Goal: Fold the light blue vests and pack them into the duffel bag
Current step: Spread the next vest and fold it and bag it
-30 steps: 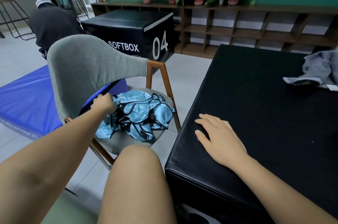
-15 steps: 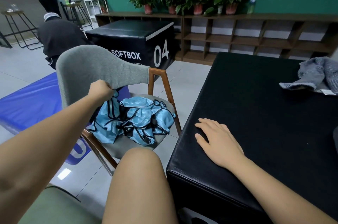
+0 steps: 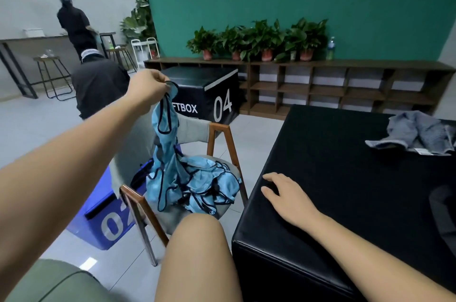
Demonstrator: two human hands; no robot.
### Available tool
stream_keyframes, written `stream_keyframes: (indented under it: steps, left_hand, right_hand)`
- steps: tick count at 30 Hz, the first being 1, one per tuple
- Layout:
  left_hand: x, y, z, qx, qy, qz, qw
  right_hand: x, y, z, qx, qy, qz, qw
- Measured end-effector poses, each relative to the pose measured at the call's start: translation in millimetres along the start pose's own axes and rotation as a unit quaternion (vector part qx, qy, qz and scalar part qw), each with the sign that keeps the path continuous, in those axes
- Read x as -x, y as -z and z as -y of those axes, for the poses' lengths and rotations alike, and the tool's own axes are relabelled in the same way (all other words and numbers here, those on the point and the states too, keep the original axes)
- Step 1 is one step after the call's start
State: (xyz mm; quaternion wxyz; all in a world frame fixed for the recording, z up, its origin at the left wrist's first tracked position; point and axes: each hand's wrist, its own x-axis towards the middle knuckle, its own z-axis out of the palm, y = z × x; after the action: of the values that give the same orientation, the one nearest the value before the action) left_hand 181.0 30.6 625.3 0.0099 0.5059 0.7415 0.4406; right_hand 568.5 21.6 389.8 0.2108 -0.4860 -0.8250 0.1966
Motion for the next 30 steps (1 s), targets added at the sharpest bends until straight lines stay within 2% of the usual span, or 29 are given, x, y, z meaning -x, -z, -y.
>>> stream_keyframes:
  steps: [6, 10, 14, 18, 24, 30]
  left_hand:
    - [0, 51, -79, 0.068, -0.064, -0.054, 0.994]
    - [7, 82, -136, 0.134, -0.084, -0.061, 0.985]
    - [30, 98, -194, 0.199, -0.122, -0.056, 0.971]
    - [54, 99, -240, 0.243, -0.154, -0.037, 0.957]
    - [89, 82, -293, 0.304, -0.177, 0.001, 0.936]
    - [92, 46, -300, 0.337, -0.139, 0.021, 0.931]
  right_hand:
    - [1, 40, 62, -0.079, 0.043, -0.058, 0.994]
    - [4, 64, 96, -0.121, 0.061, -0.081, 0.987]
    - [10, 89, 116, -0.117, 0.079, -0.109, 0.984]
    - [18, 116, 119, -0.13, 0.064, -0.154, 0.977]
    - [42, 153, 105, -0.109, 0.044, -0.169, 0.979]
    - [70, 209, 70, -0.131, -0.007, -0.22, 0.967]
